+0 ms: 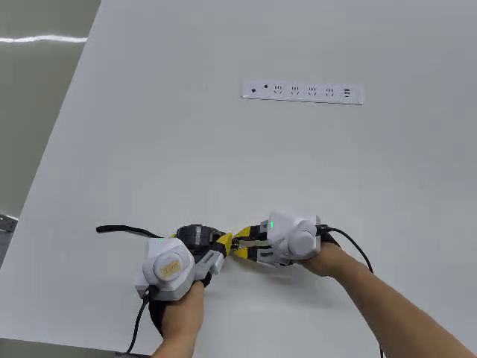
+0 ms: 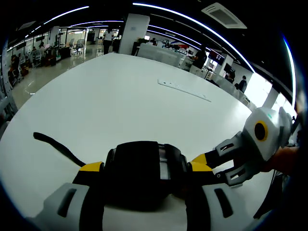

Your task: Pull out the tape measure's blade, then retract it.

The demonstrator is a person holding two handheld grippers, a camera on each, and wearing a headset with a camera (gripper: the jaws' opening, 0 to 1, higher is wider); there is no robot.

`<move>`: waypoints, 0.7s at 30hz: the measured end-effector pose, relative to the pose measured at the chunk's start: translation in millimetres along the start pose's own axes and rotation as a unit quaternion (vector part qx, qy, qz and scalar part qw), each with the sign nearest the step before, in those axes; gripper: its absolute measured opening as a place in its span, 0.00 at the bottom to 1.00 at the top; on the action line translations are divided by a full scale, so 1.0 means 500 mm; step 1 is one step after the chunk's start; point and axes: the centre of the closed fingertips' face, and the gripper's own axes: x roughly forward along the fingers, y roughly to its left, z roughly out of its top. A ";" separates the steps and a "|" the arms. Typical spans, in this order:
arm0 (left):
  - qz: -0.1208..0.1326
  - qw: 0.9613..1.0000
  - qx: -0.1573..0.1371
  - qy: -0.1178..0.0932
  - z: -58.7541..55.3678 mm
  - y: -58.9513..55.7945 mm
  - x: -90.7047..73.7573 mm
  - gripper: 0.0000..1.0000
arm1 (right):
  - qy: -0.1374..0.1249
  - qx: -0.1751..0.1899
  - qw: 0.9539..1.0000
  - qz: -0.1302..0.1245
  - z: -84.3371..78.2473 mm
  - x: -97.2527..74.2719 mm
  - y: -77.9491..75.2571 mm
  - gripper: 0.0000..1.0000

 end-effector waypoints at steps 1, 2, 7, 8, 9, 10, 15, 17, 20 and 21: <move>0.000 1.000 -0.001 0.000 0.000 0.000 0.000 0.65 | -0.001 0.001 1.000 0.000 0.001 0.002 0.000 0.12; 0.000 1.000 -0.001 0.000 0.000 0.000 0.000 0.65 | -0.001 0.000 1.000 0.001 0.002 0.003 0.000 0.12; -0.001 1.000 -0.001 0.000 0.001 0.000 0.001 0.65 | -0.003 -0.006 1.000 0.003 0.005 0.011 -0.001 0.12; -0.001 1.000 -0.003 0.000 0.000 0.001 0.001 0.65 | -0.004 -0.007 1.000 0.004 0.006 0.012 -0.001 0.12; -0.001 1.000 -0.003 -0.001 0.000 0.001 0.001 0.65 | -0.004 -0.008 1.000 0.004 0.007 0.013 0.000 0.12; -0.001 1.000 0.000 0.001 -0.001 0.000 0.001 0.66 | -0.002 -0.012 1.000 0.006 0.006 0.013 0.000 0.12; -0.001 1.000 0.001 -0.001 -0.002 0.000 0.001 0.65 | -0.006 -0.015 1.000 0.008 0.005 0.013 0.000 0.12; 0.000 1.000 0.001 0.000 -0.001 -0.001 0.001 0.66 | -0.006 -0.017 1.000 0.008 0.005 0.013 0.000 0.12; -0.001 1.000 0.003 0.000 -0.001 -0.002 0.001 0.66 | -0.005 -0.018 1.000 0.008 0.004 0.014 0.000 0.13; -0.001 1.000 0.005 0.001 -0.002 -0.002 0.001 0.66 | -0.004 -0.018 1.000 0.008 0.003 0.015 0.000 0.13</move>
